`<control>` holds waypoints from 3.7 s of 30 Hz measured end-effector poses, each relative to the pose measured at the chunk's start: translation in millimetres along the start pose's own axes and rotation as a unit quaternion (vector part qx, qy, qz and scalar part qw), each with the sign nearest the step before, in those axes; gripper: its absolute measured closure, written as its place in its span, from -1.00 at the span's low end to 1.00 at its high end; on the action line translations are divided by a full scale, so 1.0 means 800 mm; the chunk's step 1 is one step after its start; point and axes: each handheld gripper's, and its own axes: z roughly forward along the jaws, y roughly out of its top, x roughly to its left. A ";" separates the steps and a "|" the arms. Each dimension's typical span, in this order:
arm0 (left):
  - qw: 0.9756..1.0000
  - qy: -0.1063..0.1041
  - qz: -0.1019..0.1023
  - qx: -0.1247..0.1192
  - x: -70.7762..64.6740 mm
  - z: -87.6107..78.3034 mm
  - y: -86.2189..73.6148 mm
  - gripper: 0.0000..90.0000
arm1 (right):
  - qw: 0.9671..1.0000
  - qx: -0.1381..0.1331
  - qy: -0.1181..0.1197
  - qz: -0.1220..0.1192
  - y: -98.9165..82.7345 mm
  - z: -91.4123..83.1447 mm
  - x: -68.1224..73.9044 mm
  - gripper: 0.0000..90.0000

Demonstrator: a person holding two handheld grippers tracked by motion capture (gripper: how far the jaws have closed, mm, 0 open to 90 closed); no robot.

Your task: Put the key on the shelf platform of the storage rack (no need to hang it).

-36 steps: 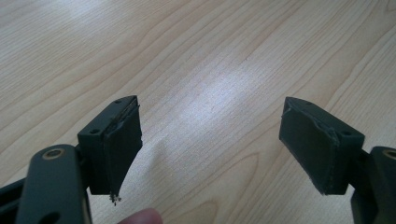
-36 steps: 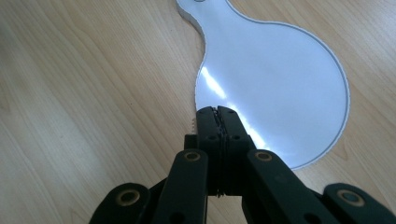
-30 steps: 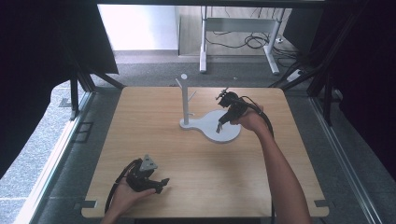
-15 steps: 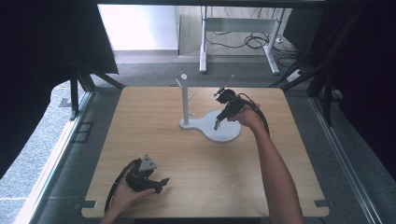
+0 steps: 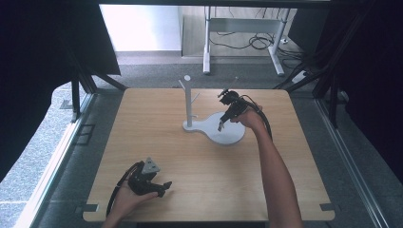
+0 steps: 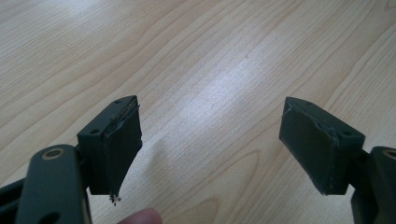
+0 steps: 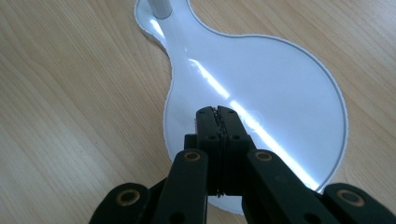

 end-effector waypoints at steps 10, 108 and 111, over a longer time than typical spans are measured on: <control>1.000 -0.001 0.004 0.003 0.001 0.001 0.000 -0.53 | 1.000 0.005 -0.004 0.008 -0.003 0.020 -0.005 0.99; 1.000 0.005 0.003 -0.002 -0.009 -0.002 -0.006 -0.52 | 0.991 -0.134 -0.003 -0.020 -0.209 -0.022 0.068 0.01; 1.000 0.005 0.004 -0.001 -0.009 -0.002 -0.006 -0.52 | 0.990 -0.141 -0.002 -0.014 -0.228 -0.021 0.076 0.01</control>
